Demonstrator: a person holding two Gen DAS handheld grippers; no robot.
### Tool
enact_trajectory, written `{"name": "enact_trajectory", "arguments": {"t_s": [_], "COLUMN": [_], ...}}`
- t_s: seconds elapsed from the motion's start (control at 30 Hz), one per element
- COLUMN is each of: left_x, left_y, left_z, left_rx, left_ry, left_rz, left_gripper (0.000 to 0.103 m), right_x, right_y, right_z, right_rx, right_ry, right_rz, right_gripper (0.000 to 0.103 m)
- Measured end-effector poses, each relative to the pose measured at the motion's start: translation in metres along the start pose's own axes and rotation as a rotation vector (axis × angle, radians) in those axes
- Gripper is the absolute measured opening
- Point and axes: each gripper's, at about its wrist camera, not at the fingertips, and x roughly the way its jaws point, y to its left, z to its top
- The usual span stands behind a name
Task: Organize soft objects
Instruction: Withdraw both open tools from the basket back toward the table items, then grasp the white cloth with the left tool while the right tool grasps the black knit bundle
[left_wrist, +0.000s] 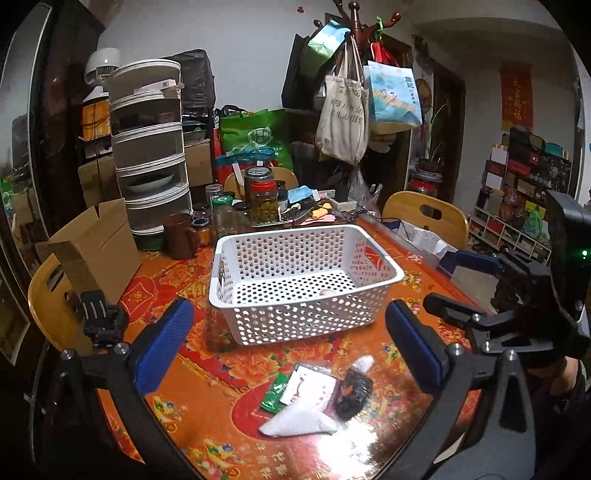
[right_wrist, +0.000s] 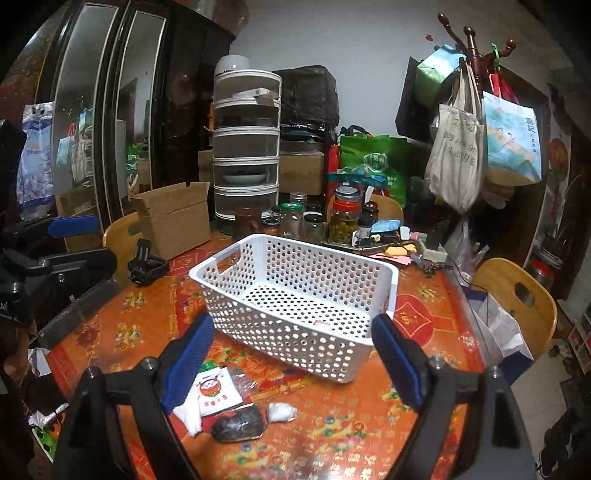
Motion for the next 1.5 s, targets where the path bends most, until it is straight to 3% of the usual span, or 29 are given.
{"name": "enact_trajectory", "arguments": {"t_s": [0.23,0.5,0.63,0.83,1.17,1.3,1.4,1.5], "left_x": [-0.018,-0.010,0.011,0.066,0.140,0.150,0.154,0.158], "left_y": [-0.004,0.006,0.006,-0.001,-0.002,-0.003,-0.003,-0.002], "left_z": [-0.034,-0.092,-0.119,-0.149,-0.179,-0.183,-0.184,-0.185], "left_rx": [-0.032,-0.116,-0.128,-0.109,-0.121,-0.099,-0.101,-0.097], "left_ry": [-0.021,0.010,0.047,0.160,0.294,0.295,0.314,0.325], "left_rz": [-0.010,-0.035,-0.004,0.006,0.008,0.051,0.031,0.015], "left_gripper": [0.103,0.103,0.103,0.103,0.102,0.094,0.073,0.066], "right_x": [-0.015,-0.020,-0.010,0.025,0.043,0.050,0.055,0.061], "right_y": [0.005,0.008,0.006,0.011,0.000,0.004,0.007,0.011], "right_z": [-0.024,-0.081,-0.109,-0.138,-0.153,-0.151,-0.149,-0.147], "right_rx": [0.005,0.091,0.166,0.182,0.232,0.226,0.222,0.218], "right_ry": [0.007,0.028,0.054,0.157,0.206,0.219,0.223,0.230], "right_rz": [-0.020,0.045,0.067,0.085,0.074,0.089,0.100,0.108], "right_gripper": [0.087,0.087,0.087,0.087,0.087,0.087,0.087,0.087]}}
